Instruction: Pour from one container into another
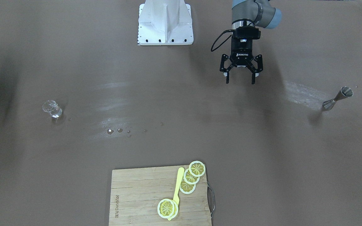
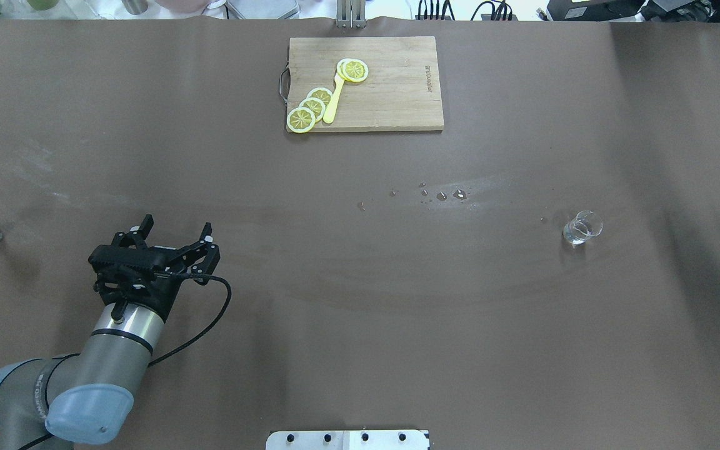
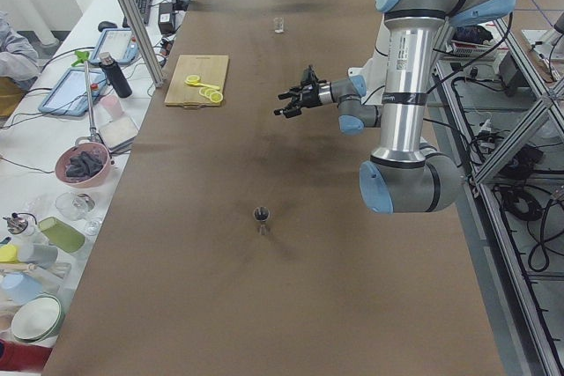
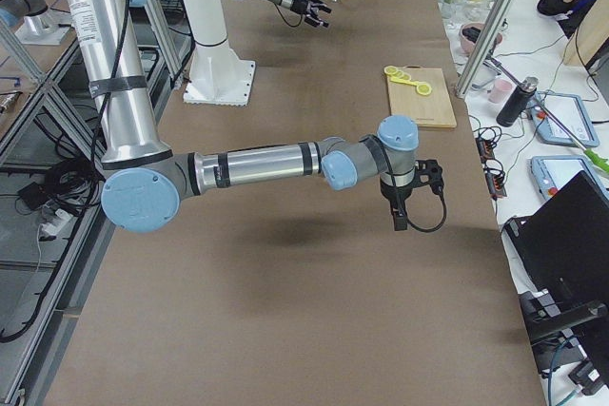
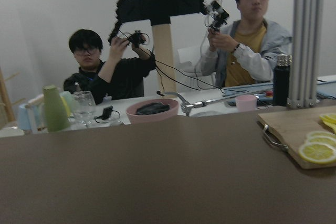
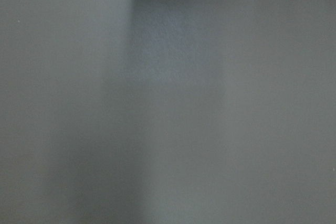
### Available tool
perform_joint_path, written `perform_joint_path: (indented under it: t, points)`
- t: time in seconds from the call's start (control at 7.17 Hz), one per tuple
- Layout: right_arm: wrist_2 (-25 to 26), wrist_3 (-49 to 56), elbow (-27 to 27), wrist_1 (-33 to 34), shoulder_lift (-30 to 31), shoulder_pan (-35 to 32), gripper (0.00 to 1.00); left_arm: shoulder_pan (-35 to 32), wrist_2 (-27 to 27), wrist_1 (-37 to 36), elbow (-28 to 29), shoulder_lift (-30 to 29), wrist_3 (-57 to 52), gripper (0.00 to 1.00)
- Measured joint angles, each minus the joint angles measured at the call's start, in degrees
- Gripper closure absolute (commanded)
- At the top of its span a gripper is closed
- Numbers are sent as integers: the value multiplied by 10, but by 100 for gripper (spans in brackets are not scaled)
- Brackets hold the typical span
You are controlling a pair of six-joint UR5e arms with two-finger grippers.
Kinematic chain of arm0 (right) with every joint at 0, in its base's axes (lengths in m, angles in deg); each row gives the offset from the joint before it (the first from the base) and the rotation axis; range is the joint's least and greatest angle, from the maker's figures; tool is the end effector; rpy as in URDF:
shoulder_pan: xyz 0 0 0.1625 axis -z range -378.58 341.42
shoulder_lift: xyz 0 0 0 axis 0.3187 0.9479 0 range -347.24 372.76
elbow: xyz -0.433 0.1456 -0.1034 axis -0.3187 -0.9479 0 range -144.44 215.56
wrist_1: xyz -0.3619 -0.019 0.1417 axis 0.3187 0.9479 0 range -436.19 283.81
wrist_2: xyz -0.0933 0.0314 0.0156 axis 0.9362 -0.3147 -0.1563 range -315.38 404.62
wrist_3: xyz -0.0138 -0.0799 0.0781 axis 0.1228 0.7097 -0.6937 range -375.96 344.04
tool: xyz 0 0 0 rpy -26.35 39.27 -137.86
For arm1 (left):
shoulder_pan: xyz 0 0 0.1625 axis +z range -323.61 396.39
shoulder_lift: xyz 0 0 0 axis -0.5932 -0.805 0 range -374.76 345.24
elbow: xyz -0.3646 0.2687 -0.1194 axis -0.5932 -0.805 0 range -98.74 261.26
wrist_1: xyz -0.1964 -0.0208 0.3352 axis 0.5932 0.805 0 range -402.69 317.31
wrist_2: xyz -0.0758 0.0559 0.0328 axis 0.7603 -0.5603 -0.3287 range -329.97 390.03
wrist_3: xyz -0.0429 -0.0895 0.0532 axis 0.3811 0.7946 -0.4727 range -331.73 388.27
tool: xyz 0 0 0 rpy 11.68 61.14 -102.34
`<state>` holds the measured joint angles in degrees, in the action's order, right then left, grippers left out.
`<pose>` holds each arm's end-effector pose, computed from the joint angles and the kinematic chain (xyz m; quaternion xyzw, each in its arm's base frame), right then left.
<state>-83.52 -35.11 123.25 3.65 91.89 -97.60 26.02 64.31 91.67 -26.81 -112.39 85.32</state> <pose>-0.0465 -0.5742 0.6200 0.0647 -0.3512 0.0134 0.9340 0.4365 -0.3098 0.3962 0.5429 0.3304 -0.1213 0.7625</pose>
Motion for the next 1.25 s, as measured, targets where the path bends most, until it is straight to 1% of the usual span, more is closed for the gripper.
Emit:
perform_joint_path:
  t: [0.14, 0.28, 0.42, 0.7, 0.84, 1.11, 1.25]
  points:
    - [-18, 0, 2, 51, 5, -9, 0, -23, 54, 20, -3, -28, -48, 2]
    - [-34, 0, 3, 83, 14, -18, 0, -60, 113, 9, -5, -55, -66, 2]
    - [-50, 0, 3, 97, 27, -26, 0, -106, 188, -16, -6, -71, -73, 2]
    - [-78, 0, 4, 98, 61, -38, 0, -208, 370, -53, 4, -83, -76, 2]
    - [-86, 0, 7, 98, 72, -43, 0, -270, 474, -71, 18, -83, -77, 2]
    - [-87, 0, 9, 102, 83, -53, 0, -381, 649, -115, 62, -80, -78, 2]
    - [-84, 0, 13, 103, 93, -70, 0, -437, 726, -141, 85, -70, -78, 2]
